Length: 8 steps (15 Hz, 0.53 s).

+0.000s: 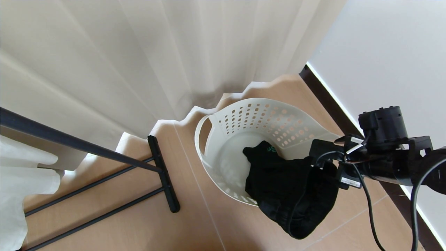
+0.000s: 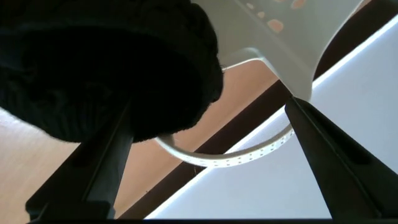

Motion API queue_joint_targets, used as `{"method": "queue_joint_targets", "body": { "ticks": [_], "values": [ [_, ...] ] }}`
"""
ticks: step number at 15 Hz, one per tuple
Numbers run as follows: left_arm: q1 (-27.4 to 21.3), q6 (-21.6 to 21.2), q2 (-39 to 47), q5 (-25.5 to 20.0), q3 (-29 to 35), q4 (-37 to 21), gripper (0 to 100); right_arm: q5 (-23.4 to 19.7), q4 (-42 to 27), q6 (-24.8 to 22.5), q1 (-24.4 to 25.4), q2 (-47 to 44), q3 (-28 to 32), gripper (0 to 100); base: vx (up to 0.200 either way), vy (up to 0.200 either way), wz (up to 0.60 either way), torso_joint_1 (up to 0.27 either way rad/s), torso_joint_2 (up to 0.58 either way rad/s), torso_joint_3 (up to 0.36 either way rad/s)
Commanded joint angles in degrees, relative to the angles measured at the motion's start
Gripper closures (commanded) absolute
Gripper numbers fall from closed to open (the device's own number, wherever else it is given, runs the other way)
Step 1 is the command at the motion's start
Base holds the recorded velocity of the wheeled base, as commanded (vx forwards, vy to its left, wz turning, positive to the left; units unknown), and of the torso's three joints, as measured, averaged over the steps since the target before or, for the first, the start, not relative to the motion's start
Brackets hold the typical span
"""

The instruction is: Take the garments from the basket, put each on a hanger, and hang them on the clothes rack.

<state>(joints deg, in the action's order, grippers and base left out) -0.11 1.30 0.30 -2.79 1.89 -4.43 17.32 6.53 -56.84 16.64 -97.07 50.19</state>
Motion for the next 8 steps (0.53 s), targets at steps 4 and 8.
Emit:
{"method": "queue_joint_targets", "body": {
  "ticks": [4,8],
  "values": [
    [0.02,0.01,0.05,-0.02,0.04,-0.06,0,-0.45,0.23,0.86,-1.17,-3.21,2.11,0,0.000,0.000,0.00,0.000,0.00,0.000],
    [0.02,0.01,0.05,-0.02,0.04,-0.06,0,-0.71,0.76,1.03,-1.17,-3.65,2.81,0,0.000,0.000,0.00,0.000,0.00,0.000]
  ]
}}
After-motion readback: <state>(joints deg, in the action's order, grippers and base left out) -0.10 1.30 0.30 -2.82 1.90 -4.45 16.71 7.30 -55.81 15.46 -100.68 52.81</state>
